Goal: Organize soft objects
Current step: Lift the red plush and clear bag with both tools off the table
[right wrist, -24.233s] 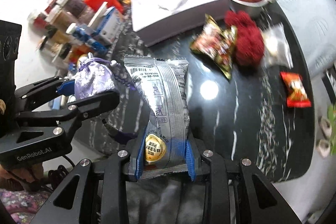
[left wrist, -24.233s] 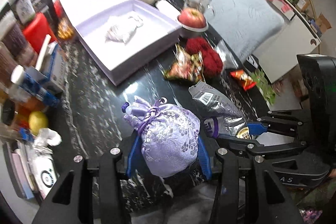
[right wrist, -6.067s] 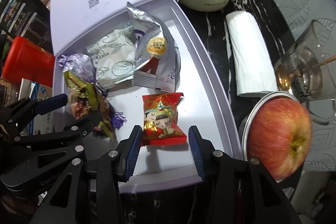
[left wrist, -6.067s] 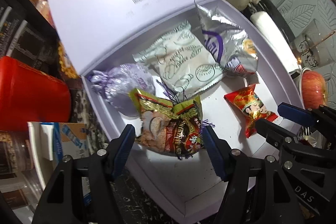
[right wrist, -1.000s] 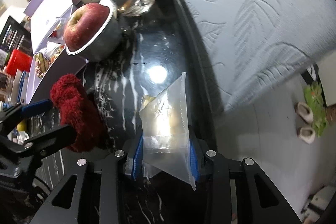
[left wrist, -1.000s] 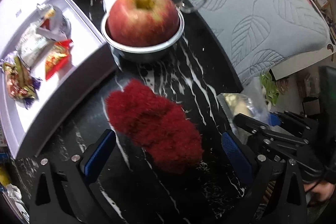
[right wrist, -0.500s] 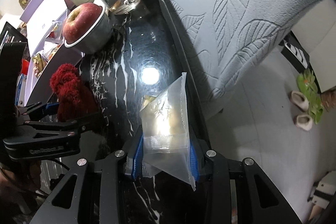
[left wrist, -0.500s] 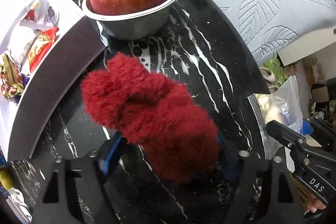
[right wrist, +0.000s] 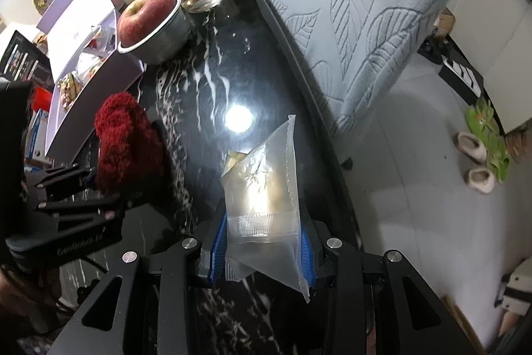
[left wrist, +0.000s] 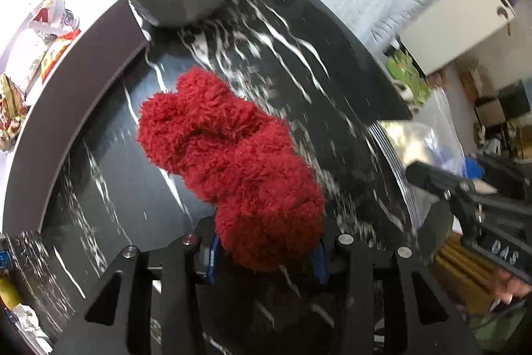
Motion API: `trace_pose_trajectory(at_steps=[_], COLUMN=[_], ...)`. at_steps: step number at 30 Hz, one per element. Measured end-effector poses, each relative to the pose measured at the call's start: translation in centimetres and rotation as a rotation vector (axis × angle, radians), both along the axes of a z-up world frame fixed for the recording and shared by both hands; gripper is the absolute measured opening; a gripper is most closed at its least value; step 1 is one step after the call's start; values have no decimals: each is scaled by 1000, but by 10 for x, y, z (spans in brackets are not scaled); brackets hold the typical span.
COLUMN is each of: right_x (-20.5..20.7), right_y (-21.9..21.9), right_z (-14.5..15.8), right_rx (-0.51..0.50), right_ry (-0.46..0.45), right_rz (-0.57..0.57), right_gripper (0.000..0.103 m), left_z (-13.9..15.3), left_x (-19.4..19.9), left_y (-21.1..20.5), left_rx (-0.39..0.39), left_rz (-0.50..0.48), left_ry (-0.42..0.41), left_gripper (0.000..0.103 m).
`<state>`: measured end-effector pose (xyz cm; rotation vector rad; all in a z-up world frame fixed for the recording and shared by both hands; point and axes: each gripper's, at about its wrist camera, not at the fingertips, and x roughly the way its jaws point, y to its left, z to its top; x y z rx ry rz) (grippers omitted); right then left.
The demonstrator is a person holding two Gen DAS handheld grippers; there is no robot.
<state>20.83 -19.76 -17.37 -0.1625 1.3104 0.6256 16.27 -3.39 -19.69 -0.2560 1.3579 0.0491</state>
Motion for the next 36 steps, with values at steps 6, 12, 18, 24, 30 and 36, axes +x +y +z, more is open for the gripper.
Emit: trace_pose_trajectory(at_steps=[6, 12, 18, 24, 30, 36], right_x=[-20, -34, -38, -37, -34, -31], right_y=[-5, -5, -4, -6, -4, -1], right_z=[-4, -7, -6, -8, -10, -10], right_rx=[-8, -15, -27, -39, -44, -41], right_ry=[19, 30, 20, 26, 30, 31], right_rz=[1, 6, 11, 4, 1, 4], right_gripper=[36, 36, 36, 36, 36, 36], left_z=[-3, -5, -13, -6, 8, 12], left_x=[-22, -27, -16, -4, -12, -15], left_y=[-10, -19, -13, -4, 1, 18], left_rx=[-23, 29, 124, 73, 9, -14], left_rz=[-54, -47, 3, 47, 55, 97], left_ry=[23, 9, 4, -12, -33, -29], left_gripper=[41, 68, 84, 84, 84, 84])
